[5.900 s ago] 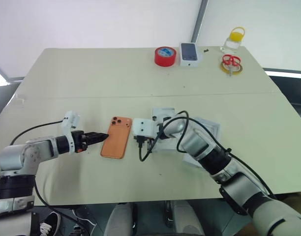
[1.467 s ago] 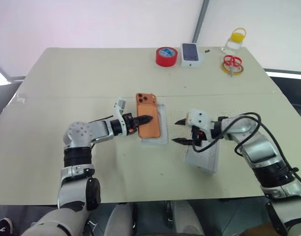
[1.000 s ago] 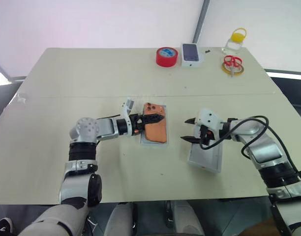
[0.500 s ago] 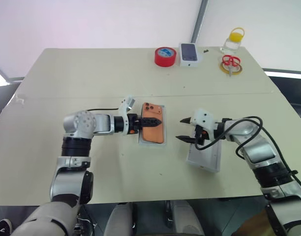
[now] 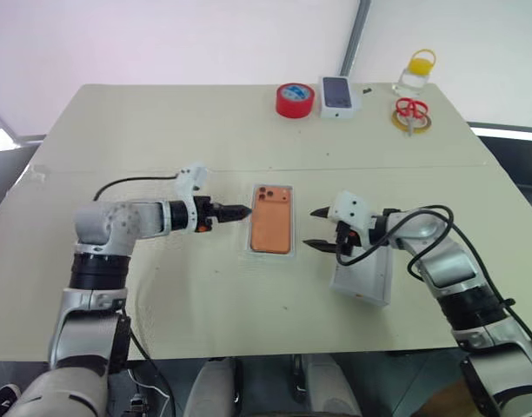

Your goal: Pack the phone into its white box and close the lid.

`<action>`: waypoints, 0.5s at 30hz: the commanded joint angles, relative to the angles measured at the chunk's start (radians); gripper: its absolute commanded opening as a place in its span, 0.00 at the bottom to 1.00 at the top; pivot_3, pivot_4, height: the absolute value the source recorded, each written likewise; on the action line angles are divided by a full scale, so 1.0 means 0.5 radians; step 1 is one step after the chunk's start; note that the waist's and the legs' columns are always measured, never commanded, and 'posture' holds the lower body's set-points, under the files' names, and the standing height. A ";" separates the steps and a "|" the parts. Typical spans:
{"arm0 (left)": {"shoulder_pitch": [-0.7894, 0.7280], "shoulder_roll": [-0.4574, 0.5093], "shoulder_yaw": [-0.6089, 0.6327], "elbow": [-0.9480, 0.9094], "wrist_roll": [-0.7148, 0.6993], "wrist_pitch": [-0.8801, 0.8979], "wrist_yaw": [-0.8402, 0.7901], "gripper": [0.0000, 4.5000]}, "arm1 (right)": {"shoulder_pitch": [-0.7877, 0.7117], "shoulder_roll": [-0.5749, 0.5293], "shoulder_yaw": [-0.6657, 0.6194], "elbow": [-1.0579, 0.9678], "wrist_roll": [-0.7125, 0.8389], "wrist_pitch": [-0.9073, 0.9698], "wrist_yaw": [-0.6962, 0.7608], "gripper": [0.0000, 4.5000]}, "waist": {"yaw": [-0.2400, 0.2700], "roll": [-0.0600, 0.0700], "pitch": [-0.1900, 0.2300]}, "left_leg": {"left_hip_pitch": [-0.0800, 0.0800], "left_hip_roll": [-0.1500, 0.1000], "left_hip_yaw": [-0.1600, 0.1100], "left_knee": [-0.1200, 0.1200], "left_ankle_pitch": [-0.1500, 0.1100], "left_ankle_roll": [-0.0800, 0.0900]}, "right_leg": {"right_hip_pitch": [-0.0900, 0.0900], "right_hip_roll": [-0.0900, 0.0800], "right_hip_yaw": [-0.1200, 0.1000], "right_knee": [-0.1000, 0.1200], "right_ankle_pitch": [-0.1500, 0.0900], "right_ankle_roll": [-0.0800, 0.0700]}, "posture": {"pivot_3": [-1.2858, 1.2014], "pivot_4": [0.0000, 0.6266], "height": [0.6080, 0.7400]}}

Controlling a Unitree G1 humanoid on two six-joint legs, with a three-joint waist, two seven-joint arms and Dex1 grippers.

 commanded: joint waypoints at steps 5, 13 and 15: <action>0.183 0.066 -0.127 -0.064 0.340 -0.610 -0.116 0.68 | -0.113 0.037 -0.027 0.062 -0.049 -0.033 -0.088 0.46 | -0.001 0.000 0.000 | 0.000 -0.001 0.001 0.000 0.000 0.000 | 0.000 -0.001 0.000 0.000 0.000 0.000 | 0.52 0.24 0.99; 0.257 0.131 -0.692 0.011 1.114 -1.679 -0.227 0.00 | -0.222 0.096 0.097 0.287 -0.304 -0.327 -0.245 0.00 | 0.024 0.001 0.000 | -0.003 -0.002 0.005 0.000 0.000 0.000 | -0.004 -0.006 0.001 0.000 -0.002 -0.008 | 0.52 0.24 0.99; 0.260 0.132 -0.740 0.045 1.193 -1.730 -0.266 0.00 | -0.220 0.100 0.166 0.303 -0.393 -0.398 -0.259 0.00 | 0.027 0.001 0.000 | -0.003 -0.002 0.006 0.000 0.000 0.001 | -0.004 -0.005 0.000 0.000 -0.001 -0.008 | 0.52 0.24 0.99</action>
